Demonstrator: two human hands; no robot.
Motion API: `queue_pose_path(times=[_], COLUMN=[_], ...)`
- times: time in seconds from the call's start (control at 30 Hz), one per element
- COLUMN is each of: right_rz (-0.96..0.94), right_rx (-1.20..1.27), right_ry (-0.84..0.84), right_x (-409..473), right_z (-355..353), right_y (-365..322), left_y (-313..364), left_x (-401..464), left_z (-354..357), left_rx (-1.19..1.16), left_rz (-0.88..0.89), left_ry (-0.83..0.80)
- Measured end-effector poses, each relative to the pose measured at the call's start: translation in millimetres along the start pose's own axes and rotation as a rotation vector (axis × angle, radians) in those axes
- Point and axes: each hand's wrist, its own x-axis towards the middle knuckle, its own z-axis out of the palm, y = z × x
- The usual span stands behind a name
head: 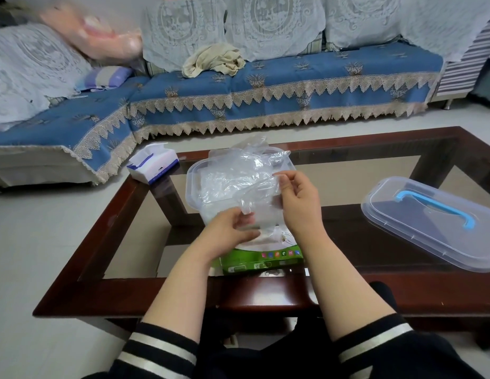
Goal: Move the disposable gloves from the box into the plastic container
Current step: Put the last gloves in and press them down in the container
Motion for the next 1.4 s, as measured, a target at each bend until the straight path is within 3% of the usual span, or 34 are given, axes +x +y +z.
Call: queue_pose_path(times=[0.07,0.13,0.37,0.57,0.63,0.73,0.83,0.93,1.07,1.13,1.23,1.3,1.4], right_rz=[0.013,0.007,0.084,0.135,0.145,0.149,0.159,0.214,0.218,0.207,0.199,0.217,0.245], right_rx=[0.013,0.003,0.011,0.134,0.147,0.166,0.070,-0.039,-0.018,0.000,0.032,0.120,0.281], right_ry=[-0.017,-0.035,-0.119,-0.098,-0.093,-0.101,-0.210,-0.335,-0.242,-0.211,-0.179,-0.155,-0.160], right_x=[0.6,1.3,-3.3,0.6,1.4,2.8,3.9,3.3,9.1,12.2,14.4,17.1,19.6], right_z=[0.3,-0.4,-2.4,-5.7,-7.0,-10.2,-12.7,-12.5,-13.5,-14.5,-14.5,-16.4,-18.8], right_y=[-0.6,-1.7,-9.5,-15.0,-16.9,-18.3,-17.2,-15.0,-8.0,-8.0,-9.5,-9.9,-11.7], left_y=[15.8,23.7,41.6,45.6,48.7,54.0,56.3,57.7,64.2,70.4,77.0,76.3,74.8], left_x=[-11.0,-18.0,-18.0,-15.5,-15.6,-15.1,-12.0,-4.5,11.1,17.7,18.6,18.3,21.7], left_z=[-7.3,-11.6,3.4,15.4,16.8,9.2,-9.3,-29.1,-45.7,-47.0,-47.0,-45.3,-40.4], left_rx=[-0.373,-0.566,-0.119,0.200,0.136,-0.162,-0.282,-0.330,-0.260,-0.143,0.031,0.150,-0.080], left_rz=[0.061,0.137,0.329,0.435,0.390,0.301,0.260,0.211,0.179,0.173,0.130,0.116,0.147], left_ry=[-0.039,-0.020,0.354,0.346,0.365,0.310,0.343,0.391,0.493,0.415,0.091,-0.033,0.013])
